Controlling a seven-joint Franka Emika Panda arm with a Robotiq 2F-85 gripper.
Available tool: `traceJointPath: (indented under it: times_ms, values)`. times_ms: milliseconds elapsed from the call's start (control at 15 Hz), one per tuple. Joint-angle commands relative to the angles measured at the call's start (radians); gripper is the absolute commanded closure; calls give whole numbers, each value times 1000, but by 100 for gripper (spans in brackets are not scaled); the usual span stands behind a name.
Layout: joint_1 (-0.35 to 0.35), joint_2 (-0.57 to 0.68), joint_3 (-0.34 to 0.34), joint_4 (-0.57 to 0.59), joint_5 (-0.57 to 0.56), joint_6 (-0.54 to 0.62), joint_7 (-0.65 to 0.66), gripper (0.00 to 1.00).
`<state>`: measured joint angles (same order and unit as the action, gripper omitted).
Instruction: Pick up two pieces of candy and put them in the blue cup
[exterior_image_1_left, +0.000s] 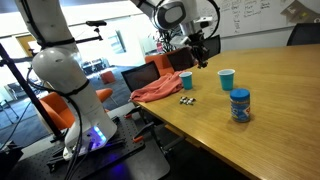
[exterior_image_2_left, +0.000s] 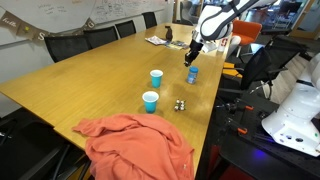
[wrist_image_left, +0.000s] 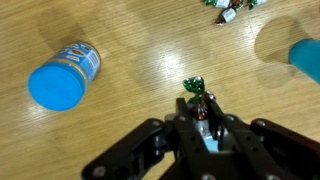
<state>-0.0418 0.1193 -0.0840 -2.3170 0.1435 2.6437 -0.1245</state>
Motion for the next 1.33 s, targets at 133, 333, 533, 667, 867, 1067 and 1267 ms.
traceJointPath:
  times_ms: [133, 333, 533, 667, 867, 1067, 1267]
  values:
    - [-30, 178, -2, 249, -56, -136, 66, 94]
    - [-22, 285, 3, 363, -77, -168, 96, 94]
    - [-6, 381, 18, 459, -82, -145, 138, 94]
    - [-5, 433, 43, 524, -56, -140, 148, 94]
    - [-8, 508, 80, 626, -19, -153, 174, 94]
    - [11, 580, 78, 728, -28, -173, 217, 94]
    - [16, 651, 75, 819, -29, -190, 245, 94]
